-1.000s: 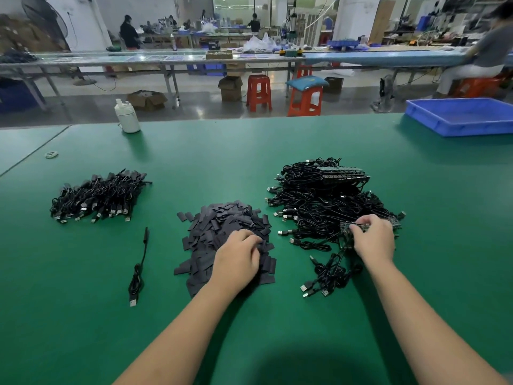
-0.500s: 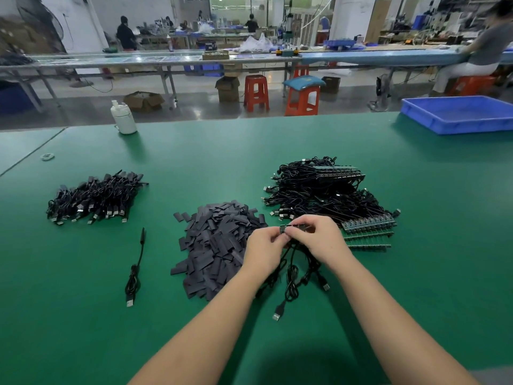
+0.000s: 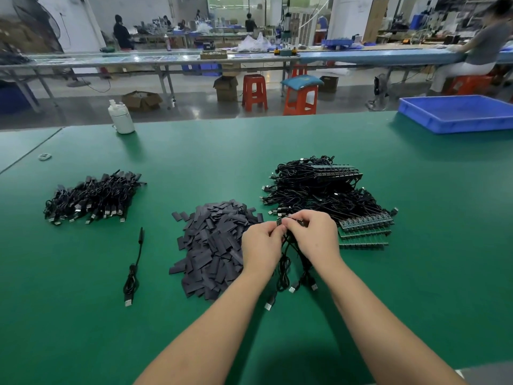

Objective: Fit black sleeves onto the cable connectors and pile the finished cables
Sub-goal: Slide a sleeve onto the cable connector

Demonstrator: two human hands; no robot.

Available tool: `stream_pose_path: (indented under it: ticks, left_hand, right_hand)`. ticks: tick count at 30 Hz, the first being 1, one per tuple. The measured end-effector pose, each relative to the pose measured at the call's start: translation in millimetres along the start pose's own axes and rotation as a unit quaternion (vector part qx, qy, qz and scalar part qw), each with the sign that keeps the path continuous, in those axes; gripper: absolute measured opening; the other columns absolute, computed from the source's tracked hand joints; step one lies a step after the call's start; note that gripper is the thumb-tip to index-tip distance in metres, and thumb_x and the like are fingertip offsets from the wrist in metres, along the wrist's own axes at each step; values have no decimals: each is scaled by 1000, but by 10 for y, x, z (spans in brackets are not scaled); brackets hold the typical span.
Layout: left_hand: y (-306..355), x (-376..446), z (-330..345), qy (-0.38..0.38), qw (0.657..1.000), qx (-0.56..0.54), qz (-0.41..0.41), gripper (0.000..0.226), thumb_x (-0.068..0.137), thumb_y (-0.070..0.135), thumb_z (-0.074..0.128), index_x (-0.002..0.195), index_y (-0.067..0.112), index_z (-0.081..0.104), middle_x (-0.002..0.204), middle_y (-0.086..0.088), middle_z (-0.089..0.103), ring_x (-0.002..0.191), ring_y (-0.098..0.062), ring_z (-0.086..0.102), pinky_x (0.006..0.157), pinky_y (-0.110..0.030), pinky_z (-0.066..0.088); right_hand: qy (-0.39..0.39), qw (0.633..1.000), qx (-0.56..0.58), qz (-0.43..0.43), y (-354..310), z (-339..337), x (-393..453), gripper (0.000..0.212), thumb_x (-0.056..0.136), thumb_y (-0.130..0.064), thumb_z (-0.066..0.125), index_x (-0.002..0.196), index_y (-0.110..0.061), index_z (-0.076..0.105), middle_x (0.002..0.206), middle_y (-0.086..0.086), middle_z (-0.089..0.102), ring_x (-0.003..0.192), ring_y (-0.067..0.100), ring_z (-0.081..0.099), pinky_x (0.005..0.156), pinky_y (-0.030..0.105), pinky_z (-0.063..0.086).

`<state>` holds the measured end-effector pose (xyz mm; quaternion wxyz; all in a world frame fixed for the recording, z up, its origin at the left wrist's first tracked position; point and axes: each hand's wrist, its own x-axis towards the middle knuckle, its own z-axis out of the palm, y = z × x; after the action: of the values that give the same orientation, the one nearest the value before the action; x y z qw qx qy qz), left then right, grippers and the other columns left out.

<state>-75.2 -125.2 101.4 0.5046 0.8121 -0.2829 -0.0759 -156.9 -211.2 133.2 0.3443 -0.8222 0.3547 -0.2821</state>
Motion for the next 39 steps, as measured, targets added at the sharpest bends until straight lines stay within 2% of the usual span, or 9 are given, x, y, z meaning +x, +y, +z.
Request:
stream_pose_path:
  ticks: [5, 9, 15, 20, 26, 31, 34, 36, 39]
  left_hand:
    - [-64, 231, -263, 51, 990, -118, -59, 29, 92, 38, 65, 69, 21, 70, 61, 5, 67, 49, -6, 52, 50, -24, 42]
    - [-130, 421, -452, 72, 954, -273, -99, 19, 95, 23, 65, 82, 11, 72, 76, -5, 75, 77, -27, 74, 74, -40, 60]
    - [-145, 507, -668, 102, 849, -498, -145, 12, 101, 15, 54, 93, 6, 58, 85, -9, 67, 81, -25, 73, 65, -29, 59]
    - [-132, 460, -742, 62, 870, -472, -126, 15, 101, 18, 54, 98, 4, 61, 88, -8, 69, 87, -26, 74, 67, -26, 59]
    - [-57, 367, -736, 14, 936, -340, -90, 24, 94, 22, 66, 93, -1, 67, 77, -8, 71, 84, -22, 74, 70, -30, 61]
    - [-18, 258, -728, -49, 987, -156, 11, 10, 88, 29, 72, 81, 21, 74, 64, 13, 63, 58, -2, 57, 58, -11, 46]
    - [43, 228, -645, -71, 982, -171, 28, 4, 84, 21, 77, 86, 22, 74, 68, 8, 67, 55, -2, 53, 55, -13, 43]
    - [66, 200, -576, -74, 979, -192, 5, 9, 84, 19, 77, 85, 16, 69, 59, 5, 61, 53, -8, 56, 55, -27, 52]
    - [14, 194, -510, -60, 979, -193, -10, 14, 83, 22, 77, 81, 17, 64, 59, 0, 65, 61, -22, 67, 68, -49, 60]
  right_hand:
    - [-92, 983, 158, -4, 120, -313, 142, 5, 87, -34, 75, 83, -32, 76, 83, -8, 75, 81, 8, 67, 81, 30, 53]
    - [-199, 895, 398, 13, 166, -542, 146, 15, 78, -35, 83, 86, -24, 76, 85, 4, 75, 94, 27, 74, 88, 37, 59]
    - [-14, 793, 600, 106, 350, -695, 350, 5, 83, -17, 70, 83, -15, 75, 75, 4, 69, 72, 23, 73, 65, 34, 60]
    - [16, 894, 418, 157, 646, -647, 546, 12, 91, -18, 71, 101, -15, 65, 88, 7, 67, 64, 17, 70, 46, 22, 49]
    - [-37, 991, 42, 118, 914, -459, 695, 35, 100, -22, 59, 134, -18, 55, 86, 1, 65, 82, 24, 68, 58, 30, 46]
    - [18, 984, -179, 4, 931, -398, 681, 58, 99, -21, 57, 152, -11, 36, 150, 13, 44, 138, 29, 40, 114, 40, 32]
    - [-61, 998, 32, 15, 496, -293, 524, 37, 105, -33, 45, 136, -17, 57, 133, 0, 63, 127, 18, 56, 109, 34, 41]
    - [-218, 937, 261, 85, 205, -187, 332, 38, 107, -42, 36, 122, -22, 65, 116, 0, 73, 113, 15, 67, 102, 31, 49]
    - [-300, 885, 349, 66, 44, -50, 122, 25, 103, -30, 51, 120, -17, 64, 102, 3, 75, 97, 19, 73, 88, 27, 57]
